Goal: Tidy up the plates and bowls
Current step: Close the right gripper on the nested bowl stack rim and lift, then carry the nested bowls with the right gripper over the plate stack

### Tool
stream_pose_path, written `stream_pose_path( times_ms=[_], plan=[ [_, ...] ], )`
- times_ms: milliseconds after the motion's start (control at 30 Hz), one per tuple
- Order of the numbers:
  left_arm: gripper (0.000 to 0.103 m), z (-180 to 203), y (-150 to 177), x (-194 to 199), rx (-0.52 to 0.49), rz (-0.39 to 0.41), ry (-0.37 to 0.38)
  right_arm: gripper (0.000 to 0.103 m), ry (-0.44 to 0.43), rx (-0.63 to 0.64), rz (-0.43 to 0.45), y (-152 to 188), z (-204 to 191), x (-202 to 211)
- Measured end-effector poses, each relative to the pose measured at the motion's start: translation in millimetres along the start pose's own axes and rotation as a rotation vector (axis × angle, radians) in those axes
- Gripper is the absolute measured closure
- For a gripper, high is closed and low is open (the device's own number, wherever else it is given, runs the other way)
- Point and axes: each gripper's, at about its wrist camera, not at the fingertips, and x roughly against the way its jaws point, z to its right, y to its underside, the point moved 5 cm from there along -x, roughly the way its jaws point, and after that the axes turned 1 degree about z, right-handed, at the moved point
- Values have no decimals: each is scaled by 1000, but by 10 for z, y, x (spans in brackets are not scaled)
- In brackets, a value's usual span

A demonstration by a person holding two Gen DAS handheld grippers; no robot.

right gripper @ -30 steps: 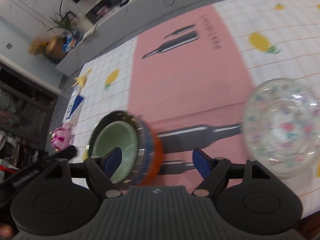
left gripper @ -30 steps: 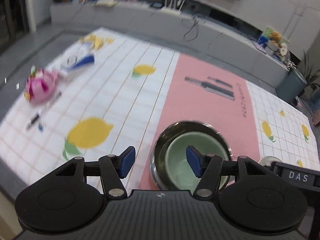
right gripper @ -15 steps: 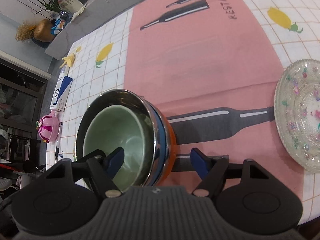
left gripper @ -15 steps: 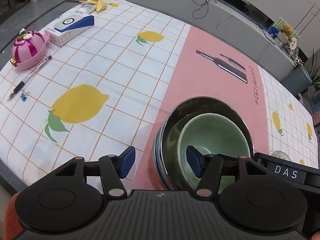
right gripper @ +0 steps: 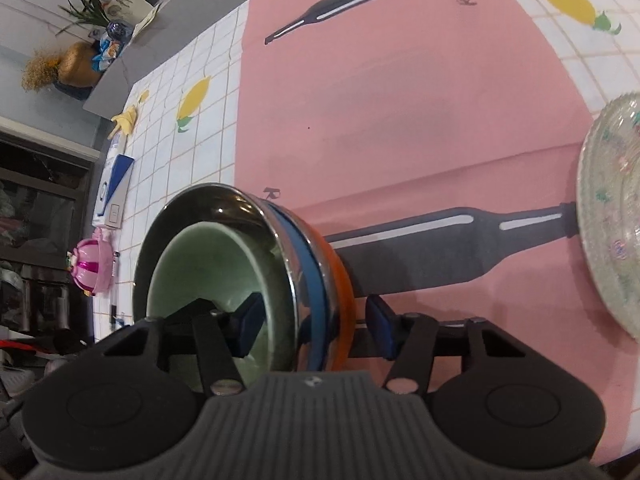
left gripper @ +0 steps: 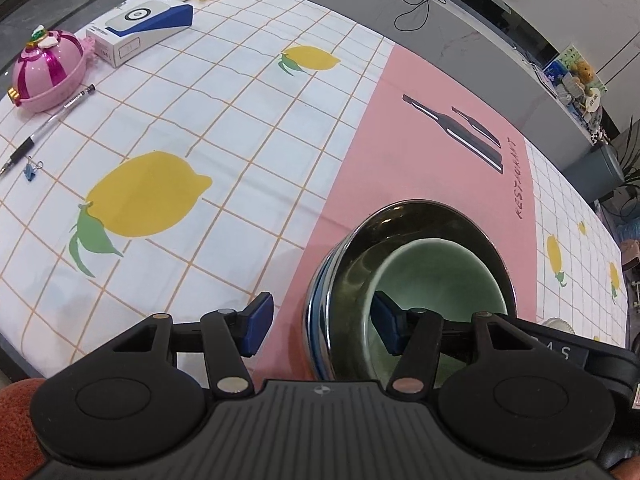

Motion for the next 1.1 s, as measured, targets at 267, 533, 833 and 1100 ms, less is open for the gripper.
stream_pose_path(
  times_ms=[267, 533, 833, 1100],
  plan=[
    [53, 69, 28, -74, 2, -17, 29, 53, -28, -27, -2, -16, 40, -5],
    [54, 98, 35, -69, -19, -5, 22, 57, -58, -73, 1, -4, 114, 24],
    [60, 189, 58, 29, -53, 28, 21, 58, -57, -81, 22, 21, 146, 115],
    [60, 381, 113, 248, -95, 75, 49, 58, -90, -78, 74, 54, 198, 384]
  ],
)
